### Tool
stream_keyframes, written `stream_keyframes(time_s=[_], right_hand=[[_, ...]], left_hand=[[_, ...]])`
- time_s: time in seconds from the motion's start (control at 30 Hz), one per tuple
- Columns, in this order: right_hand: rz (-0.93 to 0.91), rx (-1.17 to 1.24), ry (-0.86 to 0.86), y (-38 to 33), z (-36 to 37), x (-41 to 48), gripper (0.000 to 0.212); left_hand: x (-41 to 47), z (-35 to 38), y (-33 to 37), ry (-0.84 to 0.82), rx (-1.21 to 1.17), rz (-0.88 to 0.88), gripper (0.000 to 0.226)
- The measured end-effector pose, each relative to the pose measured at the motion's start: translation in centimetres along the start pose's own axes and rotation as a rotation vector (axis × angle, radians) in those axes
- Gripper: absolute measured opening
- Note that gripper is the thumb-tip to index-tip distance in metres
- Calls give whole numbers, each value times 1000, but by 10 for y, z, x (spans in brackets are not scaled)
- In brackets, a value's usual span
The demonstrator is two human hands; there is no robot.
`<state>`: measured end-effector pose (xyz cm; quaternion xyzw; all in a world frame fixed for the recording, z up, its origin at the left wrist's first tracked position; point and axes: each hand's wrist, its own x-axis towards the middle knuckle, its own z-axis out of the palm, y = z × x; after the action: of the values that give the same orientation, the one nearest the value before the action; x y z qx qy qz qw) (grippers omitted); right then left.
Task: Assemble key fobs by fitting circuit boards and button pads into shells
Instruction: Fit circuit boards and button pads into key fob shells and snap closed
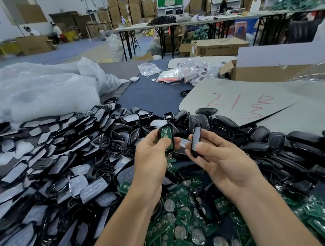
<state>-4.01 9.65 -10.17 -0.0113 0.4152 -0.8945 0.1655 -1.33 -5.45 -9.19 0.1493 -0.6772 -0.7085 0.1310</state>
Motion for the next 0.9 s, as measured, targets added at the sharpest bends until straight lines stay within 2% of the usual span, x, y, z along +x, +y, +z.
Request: stream_keyframes(time_s=[0.2, 0.33, 0.43, 0.57, 0.73, 0.83, 0.9], right_hand=[[-197, -330, -8, 11, 9, -4, 48], [-253, -431, 8, 18, 11, -3, 51], [-341, -584, 65, 19, 11, -2, 54], [-411, -762, 115, 18, 10, -2, 54], [-429, -815, 110, 19, 12, -3, 53], [-421, -835, 123, 18, 11, -4, 52], [-420, -856, 132, 18, 12, -5, 53]], left_hand=[[-1, 3, -2, -13, 81, 25, 13], [-3, 5, -2, -28, 68, 30, 14], [-2, 4, -5, -49, 34, 17, 26], [2, 1, -7, 60, 218, 37, 22], [1, 1, -4, 136, 333, 96, 19], [0, -1, -6, 79, 399, 155, 17], [1, -6, -8, -15, 368, 164, 20]])
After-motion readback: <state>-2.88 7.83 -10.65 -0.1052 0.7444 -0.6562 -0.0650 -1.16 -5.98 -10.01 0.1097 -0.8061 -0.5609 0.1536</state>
